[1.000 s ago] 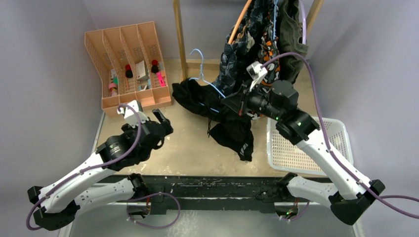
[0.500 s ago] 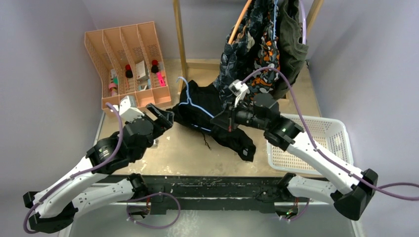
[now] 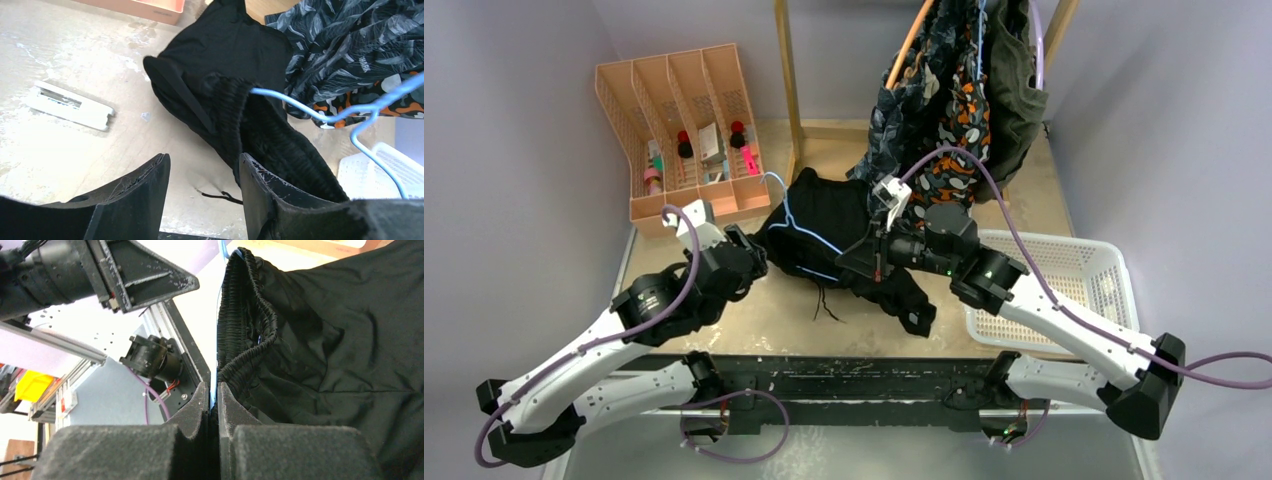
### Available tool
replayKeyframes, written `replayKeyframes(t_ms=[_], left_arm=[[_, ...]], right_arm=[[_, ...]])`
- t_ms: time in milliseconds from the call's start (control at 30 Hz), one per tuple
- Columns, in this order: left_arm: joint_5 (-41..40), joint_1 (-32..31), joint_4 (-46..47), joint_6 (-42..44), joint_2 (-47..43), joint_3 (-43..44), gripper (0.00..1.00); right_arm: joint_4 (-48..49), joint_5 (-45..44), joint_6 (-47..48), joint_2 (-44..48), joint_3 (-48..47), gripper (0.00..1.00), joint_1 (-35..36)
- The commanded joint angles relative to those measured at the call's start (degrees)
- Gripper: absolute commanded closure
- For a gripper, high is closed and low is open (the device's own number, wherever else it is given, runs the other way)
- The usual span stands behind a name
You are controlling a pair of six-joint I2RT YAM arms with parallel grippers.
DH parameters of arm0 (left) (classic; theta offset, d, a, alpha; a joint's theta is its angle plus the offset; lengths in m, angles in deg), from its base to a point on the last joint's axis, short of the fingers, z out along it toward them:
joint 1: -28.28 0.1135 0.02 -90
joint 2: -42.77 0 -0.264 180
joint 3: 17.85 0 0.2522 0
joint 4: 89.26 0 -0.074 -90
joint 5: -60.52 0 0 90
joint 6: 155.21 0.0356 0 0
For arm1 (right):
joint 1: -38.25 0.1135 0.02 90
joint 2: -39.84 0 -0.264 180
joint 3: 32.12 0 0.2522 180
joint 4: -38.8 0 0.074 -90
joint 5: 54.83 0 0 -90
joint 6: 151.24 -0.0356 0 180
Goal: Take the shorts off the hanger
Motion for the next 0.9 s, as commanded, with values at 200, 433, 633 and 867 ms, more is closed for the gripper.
replayKeyframes(t_ms=[200, 433, 633, 867], left_arm=[[9.15, -0.01, 15.23, 5.96, 0.96, -3.45, 0.45], [9.08, 0.04, 9.17, 8.97, 4.28, -3.16, 0.49], [5.76, 0.04, 8.79, 9.96, 6.33, -1.42, 0.69], [4.26, -0.03, 7.19, 11.64, 5.85, -1.02, 1.00]], right_arm=[[2.90, 4.10, -4.26, 6.98, 4.31, 1.00, 0.43], [2.73, 3.02, -4.61, 8.61, 4.04, 1.00, 0.38], [1.41, 4.03, -4.13, 7.91, 2.19, 1.00, 0.48], [3.31, 1.38, -3.94, 9.06, 3.44, 1.00, 0.39]])
